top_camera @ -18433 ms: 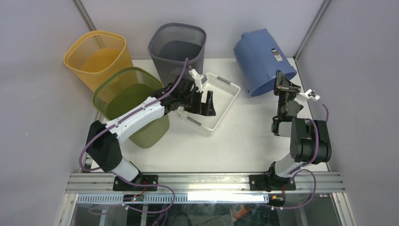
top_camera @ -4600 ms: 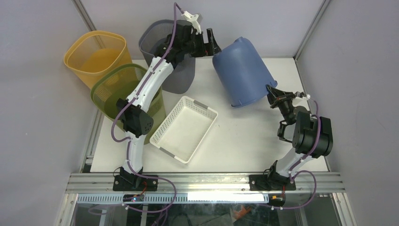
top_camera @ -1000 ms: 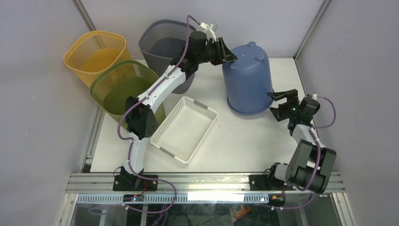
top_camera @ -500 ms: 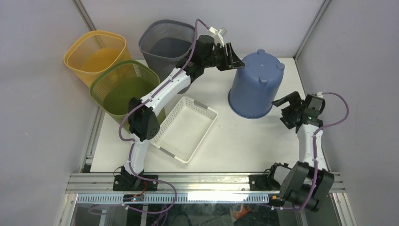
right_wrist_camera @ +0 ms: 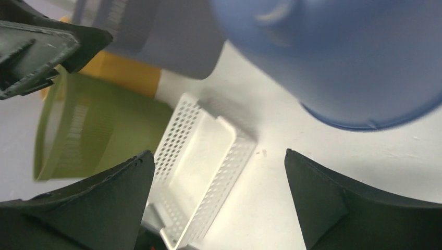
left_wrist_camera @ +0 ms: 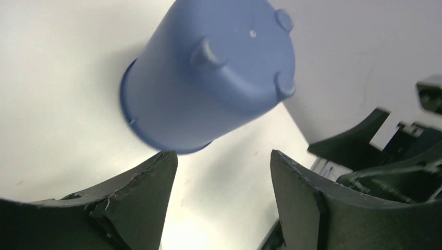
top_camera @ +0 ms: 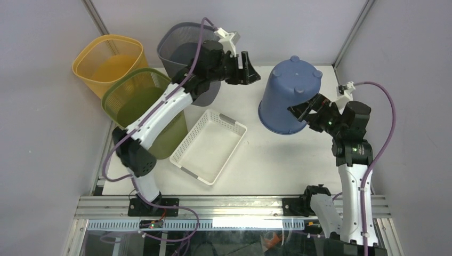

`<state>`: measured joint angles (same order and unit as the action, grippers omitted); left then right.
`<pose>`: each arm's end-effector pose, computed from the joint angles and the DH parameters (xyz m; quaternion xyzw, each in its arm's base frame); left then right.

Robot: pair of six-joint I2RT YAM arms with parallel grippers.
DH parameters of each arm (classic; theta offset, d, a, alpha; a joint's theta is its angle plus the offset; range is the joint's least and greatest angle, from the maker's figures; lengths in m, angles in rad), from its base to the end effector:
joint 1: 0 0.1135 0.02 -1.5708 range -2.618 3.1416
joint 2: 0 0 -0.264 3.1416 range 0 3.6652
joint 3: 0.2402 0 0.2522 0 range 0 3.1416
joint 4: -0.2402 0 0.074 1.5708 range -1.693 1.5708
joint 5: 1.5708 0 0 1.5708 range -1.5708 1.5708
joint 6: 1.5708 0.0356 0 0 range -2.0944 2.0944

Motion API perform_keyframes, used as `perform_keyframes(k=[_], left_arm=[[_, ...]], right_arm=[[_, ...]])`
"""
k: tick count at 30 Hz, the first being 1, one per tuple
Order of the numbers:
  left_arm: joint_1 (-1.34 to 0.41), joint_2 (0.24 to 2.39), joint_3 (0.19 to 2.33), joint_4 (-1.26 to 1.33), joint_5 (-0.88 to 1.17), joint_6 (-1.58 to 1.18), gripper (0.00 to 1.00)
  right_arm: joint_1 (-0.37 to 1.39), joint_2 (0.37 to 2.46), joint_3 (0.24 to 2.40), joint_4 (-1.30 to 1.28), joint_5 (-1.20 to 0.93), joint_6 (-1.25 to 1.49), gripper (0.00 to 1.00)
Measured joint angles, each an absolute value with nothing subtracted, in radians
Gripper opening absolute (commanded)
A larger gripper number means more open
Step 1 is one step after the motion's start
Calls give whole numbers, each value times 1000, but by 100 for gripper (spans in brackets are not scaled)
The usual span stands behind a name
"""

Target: Turn the large container upside down

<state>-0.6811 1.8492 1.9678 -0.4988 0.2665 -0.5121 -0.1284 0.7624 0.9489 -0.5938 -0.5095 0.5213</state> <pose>0.3276 -0.2776 0.4157 0.1435 0.8114 -0.4033 0.3980 0.1561 -0.0026 0.3586 0.1268 0.8104 0.3103 0.4804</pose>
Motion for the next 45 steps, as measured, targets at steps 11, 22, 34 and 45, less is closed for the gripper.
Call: perform_keyframes(k=[11, 22, 34, 45], left_arm=[[-679, 1366, 1559, -607, 59, -437, 87], [-679, 1184, 1423, -629, 25, -468, 89], [-679, 1185, 1348, -638, 40, -479, 90], [-703, 1185, 1276, -641, 53, -450, 95]], right_arm=[[513, 1102, 1285, -545, -245, 468, 100], [501, 1606, 1528, -654, 26, 413, 100], [272, 1818, 1799, -717, 141, 289, 100], [389, 1442, 1359, -717, 147, 341, 100]])
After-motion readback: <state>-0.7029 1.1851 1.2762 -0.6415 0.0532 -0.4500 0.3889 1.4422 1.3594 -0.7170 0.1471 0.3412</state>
